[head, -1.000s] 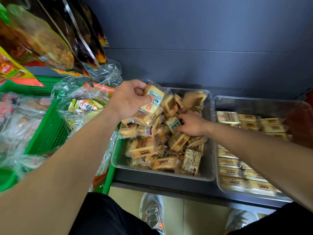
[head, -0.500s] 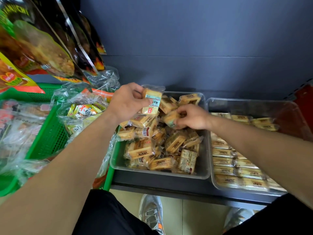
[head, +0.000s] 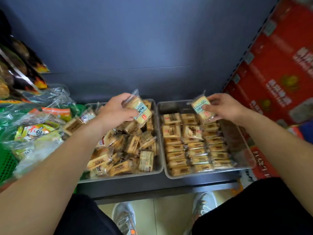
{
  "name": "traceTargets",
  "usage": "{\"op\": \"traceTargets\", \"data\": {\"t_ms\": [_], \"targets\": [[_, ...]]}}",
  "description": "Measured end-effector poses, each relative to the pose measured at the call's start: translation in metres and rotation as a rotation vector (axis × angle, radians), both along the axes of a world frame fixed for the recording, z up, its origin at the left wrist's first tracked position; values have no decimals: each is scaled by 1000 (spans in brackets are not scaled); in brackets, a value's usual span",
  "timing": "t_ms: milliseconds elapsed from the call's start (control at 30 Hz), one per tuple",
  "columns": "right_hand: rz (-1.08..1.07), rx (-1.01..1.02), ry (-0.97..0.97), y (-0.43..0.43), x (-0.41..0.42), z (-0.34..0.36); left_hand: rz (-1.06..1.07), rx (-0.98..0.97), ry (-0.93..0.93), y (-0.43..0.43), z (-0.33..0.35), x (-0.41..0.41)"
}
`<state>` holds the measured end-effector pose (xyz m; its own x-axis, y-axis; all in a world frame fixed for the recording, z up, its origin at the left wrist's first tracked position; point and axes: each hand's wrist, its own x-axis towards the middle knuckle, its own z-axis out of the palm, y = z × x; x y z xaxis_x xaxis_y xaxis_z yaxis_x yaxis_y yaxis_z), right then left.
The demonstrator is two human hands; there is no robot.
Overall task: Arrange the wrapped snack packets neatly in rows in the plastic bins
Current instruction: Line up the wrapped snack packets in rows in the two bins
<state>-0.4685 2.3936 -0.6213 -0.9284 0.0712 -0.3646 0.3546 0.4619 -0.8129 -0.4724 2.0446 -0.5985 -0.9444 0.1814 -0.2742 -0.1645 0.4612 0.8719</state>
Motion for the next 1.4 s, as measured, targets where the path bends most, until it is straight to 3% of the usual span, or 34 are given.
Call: {"op": "traceTargets", "data": {"t_ms": [167, 400, 533, 667, 767, 933, 1133, 1267, 1400], "targets": [[6, 184, 13, 31, -7, -16, -48, 12, -30, 41, -14, -13], [6, 232, 63, 52, -29, -32, -69, -66, 15, 90, -36, -32], [121, 528, 201, 54, -40, -37, -32, -89, 29, 101, -41, -38], [273, 856, 205, 59, -55, -49, -19, -94, 28, 100, -44, -43], [369, 973, 191, 66, -60, -63, -42, -110, 32, 101, -48, -42], [322, 985, 210, 78, -58, -85, -79, -134, 15, 103, -52, -39], [289, 1006, 419, 78, -53, -100, -41, -103, 11, 109, -54, -38], [320, 1050, 393, 76, -52, -104, -57, -88, 6, 112, -57, -37], [282, 946, 346, 76, -46, -89, -69, -89, 5, 126, -60, -36]]}}
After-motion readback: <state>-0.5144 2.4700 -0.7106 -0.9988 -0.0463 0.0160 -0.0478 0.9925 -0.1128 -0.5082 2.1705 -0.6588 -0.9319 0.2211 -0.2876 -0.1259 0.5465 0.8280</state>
